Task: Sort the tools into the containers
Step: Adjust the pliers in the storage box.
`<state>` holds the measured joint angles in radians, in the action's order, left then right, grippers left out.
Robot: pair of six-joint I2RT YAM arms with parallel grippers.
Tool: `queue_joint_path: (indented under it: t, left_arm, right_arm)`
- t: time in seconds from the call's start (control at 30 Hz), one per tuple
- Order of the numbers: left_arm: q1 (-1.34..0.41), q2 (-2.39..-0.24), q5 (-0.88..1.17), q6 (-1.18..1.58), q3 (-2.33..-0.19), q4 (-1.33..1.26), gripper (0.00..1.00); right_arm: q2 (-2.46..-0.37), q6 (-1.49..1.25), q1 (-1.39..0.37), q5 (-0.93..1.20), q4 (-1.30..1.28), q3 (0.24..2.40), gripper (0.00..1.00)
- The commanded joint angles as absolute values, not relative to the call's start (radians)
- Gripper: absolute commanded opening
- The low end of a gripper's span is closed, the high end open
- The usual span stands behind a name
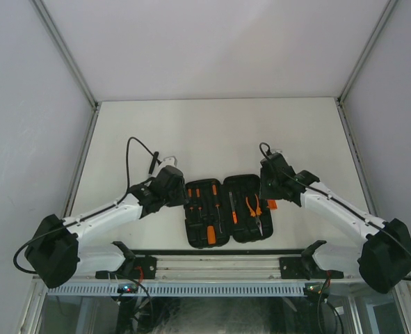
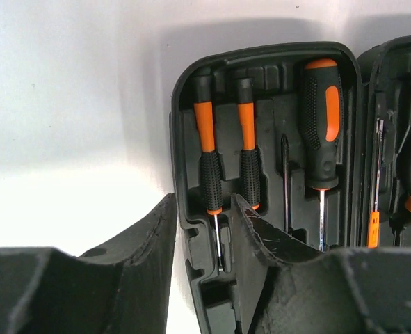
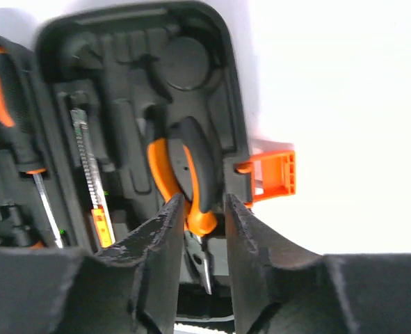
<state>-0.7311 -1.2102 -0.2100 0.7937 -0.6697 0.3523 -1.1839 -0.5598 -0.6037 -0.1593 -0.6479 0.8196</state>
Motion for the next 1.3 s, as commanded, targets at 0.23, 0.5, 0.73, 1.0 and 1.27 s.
queue_joint_path:
  t: [0.23, 0.5, 0.73, 1.0, 1.27]
  left_arm:
    - [-0.735, -1.121, -0.303, 0.769, -0.731, 0.41, 0.43]
    - [-0.735, -1.14, -0.294, 0.784, -0.707, 0.39, 0.42]
    - [-0.735, -1.143, -0.284, 0.795, -0.688, 0.369, 0.41]
    - [-0.736, -1.165, -0.274, 0.787, -0.689, 0.356, 0.4]
    - [-0.702, -1.112, -0.361, 0.728, -0.761, 0.452, 0.45]
  right_arm:
    - [-1.263, -0.529, -0.576, -0.056, -0.575, 0.787, 0.22]
    - [-1.329, -0.513, -0.575, -0.09, -0.569, 0.79, 0.12]
    - [-1.416, -0.504, -0.583, -0.132, -0.598, 0.815, 0.0]
    - [-1.579, -0.5, -0.62, -0.146, -0.685, 0.872, 0.0]
    - [-1.44, -0.518, -0.64, -0.187, -0.699, 0.882, 0.16]
